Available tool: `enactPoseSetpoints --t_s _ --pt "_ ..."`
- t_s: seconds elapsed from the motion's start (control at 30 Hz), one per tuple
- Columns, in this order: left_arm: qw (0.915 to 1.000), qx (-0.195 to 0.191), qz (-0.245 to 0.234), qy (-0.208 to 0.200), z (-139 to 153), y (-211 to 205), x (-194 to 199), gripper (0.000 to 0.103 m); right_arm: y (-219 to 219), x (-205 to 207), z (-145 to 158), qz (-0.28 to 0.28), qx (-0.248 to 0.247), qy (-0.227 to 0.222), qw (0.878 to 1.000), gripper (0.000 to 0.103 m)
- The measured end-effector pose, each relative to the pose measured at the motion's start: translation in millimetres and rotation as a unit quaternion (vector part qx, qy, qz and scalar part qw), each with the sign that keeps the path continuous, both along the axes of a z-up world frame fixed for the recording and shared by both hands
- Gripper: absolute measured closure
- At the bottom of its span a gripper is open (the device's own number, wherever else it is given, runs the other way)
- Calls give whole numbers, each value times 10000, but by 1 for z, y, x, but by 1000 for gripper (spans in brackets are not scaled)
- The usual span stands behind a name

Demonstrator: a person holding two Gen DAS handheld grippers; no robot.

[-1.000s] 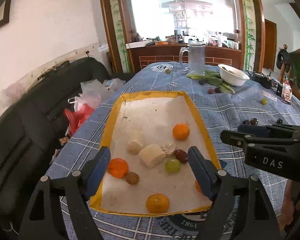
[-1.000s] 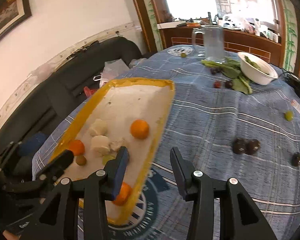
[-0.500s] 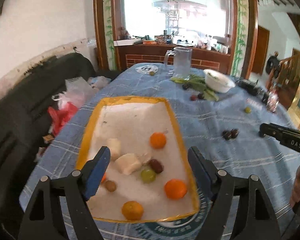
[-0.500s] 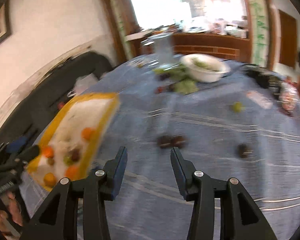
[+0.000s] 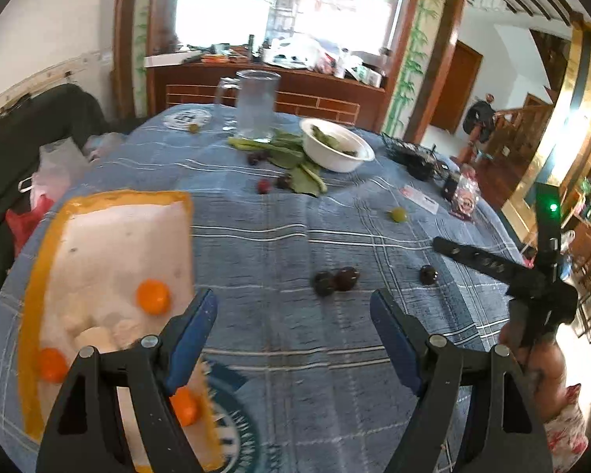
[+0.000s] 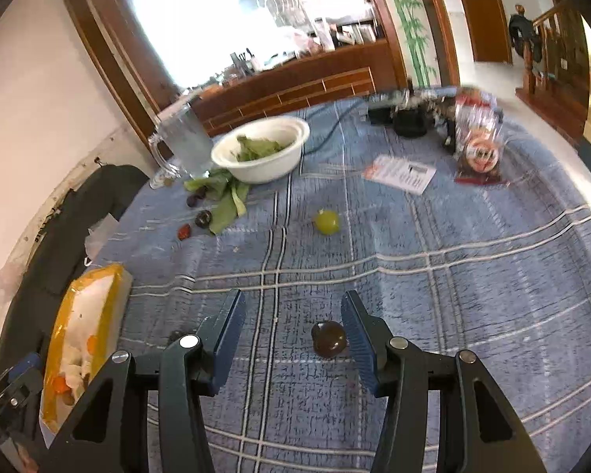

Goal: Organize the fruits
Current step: 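Grasp a dark plum with the right gripper while the left gripper grasps another dark plum, then carry both dark plums into the tray and open both grippers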

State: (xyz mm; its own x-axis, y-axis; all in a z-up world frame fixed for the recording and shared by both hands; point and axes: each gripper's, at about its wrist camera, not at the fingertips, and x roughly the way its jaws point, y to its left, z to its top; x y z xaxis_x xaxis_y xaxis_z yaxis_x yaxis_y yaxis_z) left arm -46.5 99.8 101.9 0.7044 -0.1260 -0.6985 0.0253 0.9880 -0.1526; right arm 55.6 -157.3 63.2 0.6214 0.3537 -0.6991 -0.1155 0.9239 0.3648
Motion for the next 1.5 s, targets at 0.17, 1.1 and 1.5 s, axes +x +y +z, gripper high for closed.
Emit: enactPoseSetpoints --t_s 0.17,1.1,1.5 --pt "9992 -234 -226 214 -24 -20 39 24 4 10 -26 175 -214 298 9992 49" --pt "9844 937 -1475 219 -89 -77 96 76 30 8 -41 529 -1505 119 9871 68" --pt "9908 687 -1142 -243 -62 -58 79 83 6 8 -35 495 -465 348 9971 78"
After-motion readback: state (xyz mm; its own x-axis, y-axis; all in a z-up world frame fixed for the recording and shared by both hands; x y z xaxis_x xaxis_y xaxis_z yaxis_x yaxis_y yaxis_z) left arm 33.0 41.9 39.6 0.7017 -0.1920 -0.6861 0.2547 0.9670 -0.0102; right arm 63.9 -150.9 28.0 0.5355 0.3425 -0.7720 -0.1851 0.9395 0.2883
